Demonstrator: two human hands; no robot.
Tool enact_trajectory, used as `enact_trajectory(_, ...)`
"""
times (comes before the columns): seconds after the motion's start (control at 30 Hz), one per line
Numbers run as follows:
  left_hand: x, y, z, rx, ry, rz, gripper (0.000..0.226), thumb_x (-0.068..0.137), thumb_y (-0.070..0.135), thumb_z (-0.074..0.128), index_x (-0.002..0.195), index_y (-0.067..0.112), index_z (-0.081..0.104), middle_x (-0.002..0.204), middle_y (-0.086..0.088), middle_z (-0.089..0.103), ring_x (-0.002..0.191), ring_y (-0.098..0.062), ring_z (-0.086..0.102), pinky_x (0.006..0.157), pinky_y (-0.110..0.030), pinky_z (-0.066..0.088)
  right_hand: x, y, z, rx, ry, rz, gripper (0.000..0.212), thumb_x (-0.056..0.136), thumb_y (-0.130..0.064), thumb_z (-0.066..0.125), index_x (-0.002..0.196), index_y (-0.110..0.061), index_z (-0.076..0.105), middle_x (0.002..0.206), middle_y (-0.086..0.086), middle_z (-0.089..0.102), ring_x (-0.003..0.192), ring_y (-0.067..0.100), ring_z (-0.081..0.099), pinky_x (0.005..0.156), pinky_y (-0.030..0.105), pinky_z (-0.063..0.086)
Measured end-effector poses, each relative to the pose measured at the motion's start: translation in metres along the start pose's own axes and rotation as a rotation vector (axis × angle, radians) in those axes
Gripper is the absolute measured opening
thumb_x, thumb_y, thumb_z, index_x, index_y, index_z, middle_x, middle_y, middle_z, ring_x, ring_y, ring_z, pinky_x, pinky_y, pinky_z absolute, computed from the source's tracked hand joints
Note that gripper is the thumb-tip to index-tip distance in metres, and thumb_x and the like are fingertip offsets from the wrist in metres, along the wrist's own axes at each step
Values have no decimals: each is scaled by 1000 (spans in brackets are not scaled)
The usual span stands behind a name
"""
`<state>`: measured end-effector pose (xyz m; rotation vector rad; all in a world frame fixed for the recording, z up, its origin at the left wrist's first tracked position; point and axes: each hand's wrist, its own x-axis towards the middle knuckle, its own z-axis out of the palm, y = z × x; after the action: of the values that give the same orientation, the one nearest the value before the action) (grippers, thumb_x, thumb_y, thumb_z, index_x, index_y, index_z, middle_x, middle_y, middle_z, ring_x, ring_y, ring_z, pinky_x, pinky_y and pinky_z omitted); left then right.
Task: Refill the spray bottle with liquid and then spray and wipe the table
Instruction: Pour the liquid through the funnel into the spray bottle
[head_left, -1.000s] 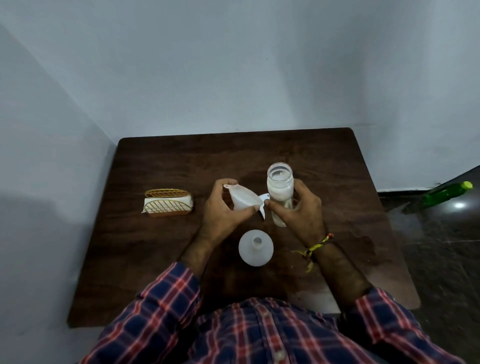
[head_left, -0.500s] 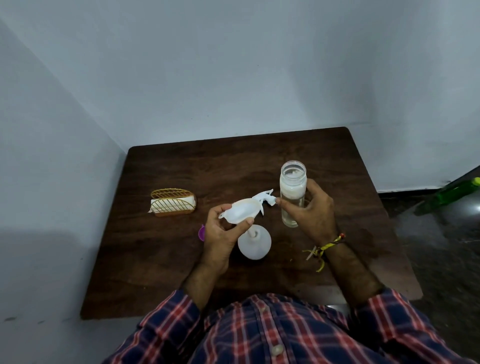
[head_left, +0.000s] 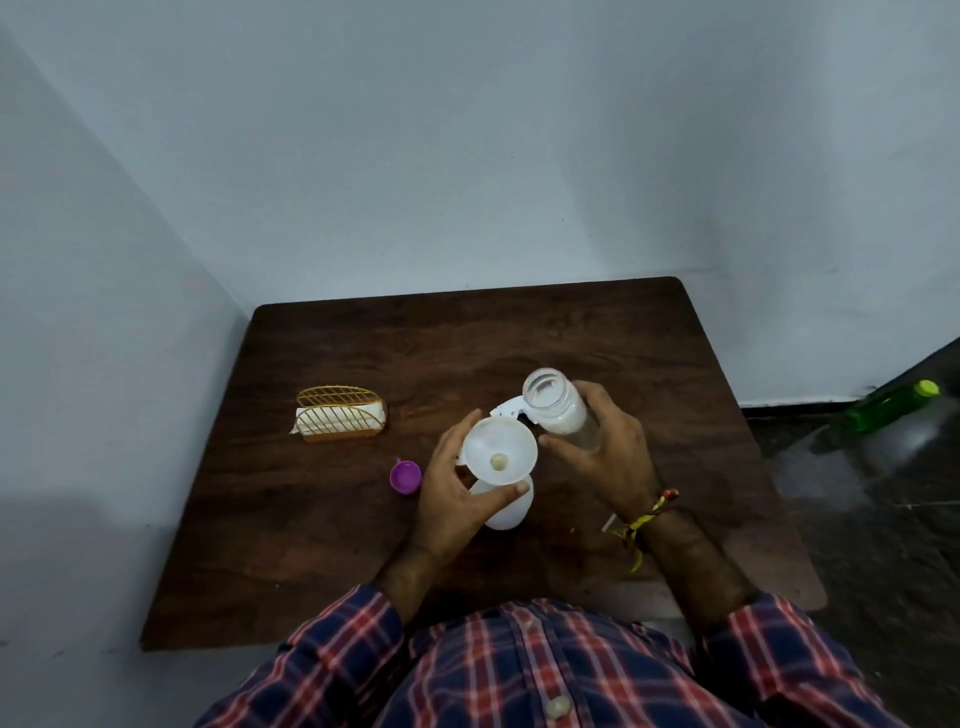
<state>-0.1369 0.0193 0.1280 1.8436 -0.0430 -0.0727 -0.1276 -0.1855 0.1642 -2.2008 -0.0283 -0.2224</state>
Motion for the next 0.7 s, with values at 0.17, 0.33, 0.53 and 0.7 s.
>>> enact_trajectory(0.17, -4, 5, 0, 50, -10, 47, 98, 55, 38, 94, 139, 32, 44, 136, 21, 49, 124, 4, 47, 94, -14, 45, -12, 7, 5, -178, -61, 15, 56, 76, -54, 76, 121, -35, 50, 110, -14, 69, 98, 12, 68, 80, 40, 58)
enact_trajectory(0.33, -4, 6, 4, 56, -11, 49, 91, 59, 35, 92, 137, 28, 46, 131, 21, 52, 122, 6, 47, 99, -22, 46, -16, 11, 5, -273, -78, 0, 51, 80, -49, 73, 126, -33, 55, 118, -12, 68, 104, 16, 67, 83, 37, 56)
enact_trajectory(0.53, 2, 4, 7, 110, -10, 125, 87, 61, 31, 92, 135, 18, 50, 135, 11, 52, 125, -2, 48, 100, -21, 44, -10, 20, 1, -495, -60, -65, 59, 78, -36, 78, 134, -32, 59, 123, -1, 69, 102, 27, 69, 80, 45, 58)
enact_trajectory(0.7, 5, 2, 3, 116, 0, 166, 86, 62, 28, 92, 136, 13, 50, 137, 7, 51, 127, -1, 46, 102, -19, 42, -7, 23, -6, -572, -35, -110, 62, 74, -22, 80, 133, -27, 62, 123, 4, 69, 109, 29, 66, 87, 42, 53)
